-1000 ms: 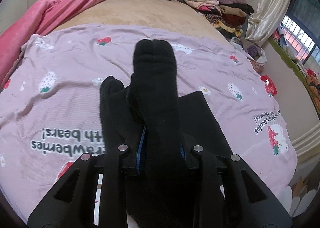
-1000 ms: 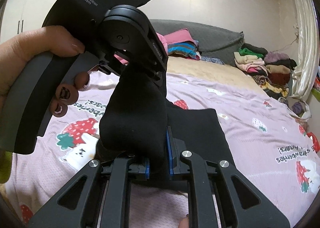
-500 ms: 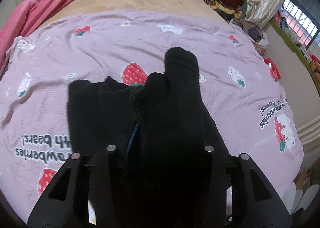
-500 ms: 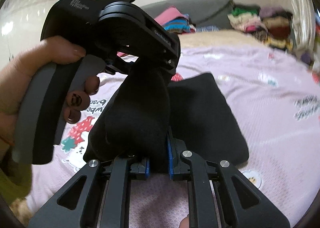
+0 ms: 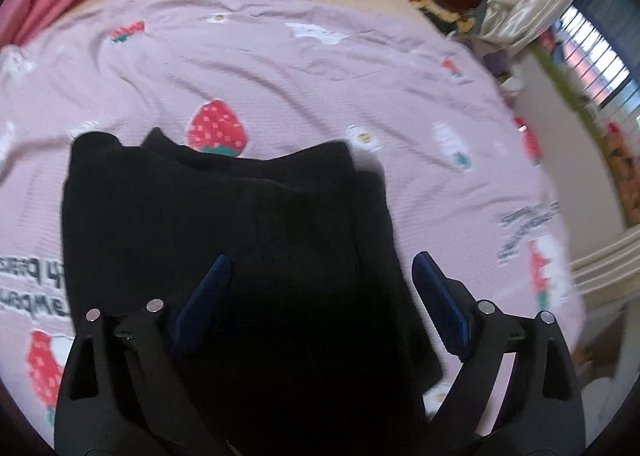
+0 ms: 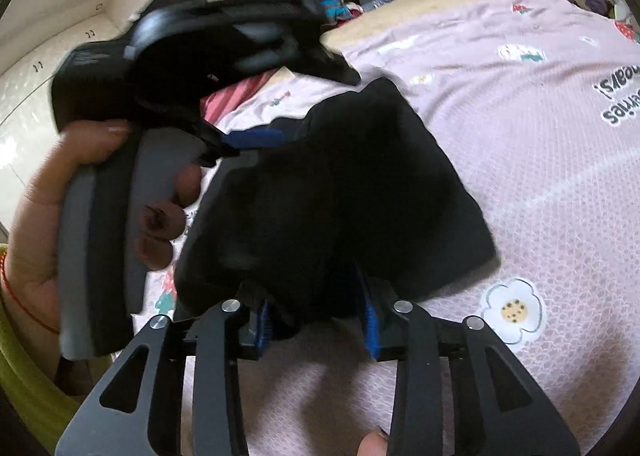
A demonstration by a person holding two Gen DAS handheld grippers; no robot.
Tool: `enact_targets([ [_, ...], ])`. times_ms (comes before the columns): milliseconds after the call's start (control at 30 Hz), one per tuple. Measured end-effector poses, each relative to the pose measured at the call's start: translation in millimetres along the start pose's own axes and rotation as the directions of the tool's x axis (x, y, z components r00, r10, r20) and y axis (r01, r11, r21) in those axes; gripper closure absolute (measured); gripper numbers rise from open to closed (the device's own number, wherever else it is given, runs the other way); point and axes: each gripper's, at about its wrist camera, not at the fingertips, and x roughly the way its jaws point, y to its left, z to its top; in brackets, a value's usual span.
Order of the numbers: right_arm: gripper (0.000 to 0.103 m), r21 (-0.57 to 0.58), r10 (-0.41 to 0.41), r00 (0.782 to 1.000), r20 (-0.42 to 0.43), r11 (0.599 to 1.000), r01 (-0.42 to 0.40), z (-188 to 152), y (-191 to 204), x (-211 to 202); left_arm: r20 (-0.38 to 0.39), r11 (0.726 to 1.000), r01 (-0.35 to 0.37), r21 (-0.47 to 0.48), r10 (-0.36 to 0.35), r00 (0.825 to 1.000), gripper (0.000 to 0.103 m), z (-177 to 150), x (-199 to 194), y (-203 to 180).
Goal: Fold small clothes
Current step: 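Lift the held edge with the right tool and fold it over the sweater, then lower the folded edge onto the sweater and open the right tool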
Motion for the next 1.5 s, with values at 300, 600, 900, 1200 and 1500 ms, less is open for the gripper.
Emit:
enact_targets([
  [300, 0.028, 0.080, 0.152, 0.986, -0.072, 0.986, -0.146, 30, -20, -7, 0.114, 0.999, -0.020, -0.038, 0.025, 0.993, 0.015, -15, -44, 33],
  [600, 0.024, 0.124, 0.158, 0.961, -0.226, 0.983, -0.132, 97, -25, 50, 0.147, 0.990, -0.138, -0.032, 0.141, 0.979, 0.015, -64, -60, 71],
  [900, 0.093, -0.277, -0.110, 0.958, -0.265, 0.960, 0.034, 124, 28, 83, 0.141, 0.980, -0.199, 0.015, 0.195, 0.971, 0.015, -77, -57, 76],
  [1200, 0.093, -0.389, -0.099, 0.974, -0.206, 0.921, 0.012, 139, 4, 80, 0.121, 0.988, -0.150, 0.048, 0.143, 0.982, 0.015, -83, -50, 64],
  [1500, 0.057, -0.198, -0.106, 0.990, -0.091, 0.976, 0.086, 124, -29, 22, 0.115, 0.990, -0.137, 0.033, 0.132, 0.985, 0.015, -91, -45, 62],
])
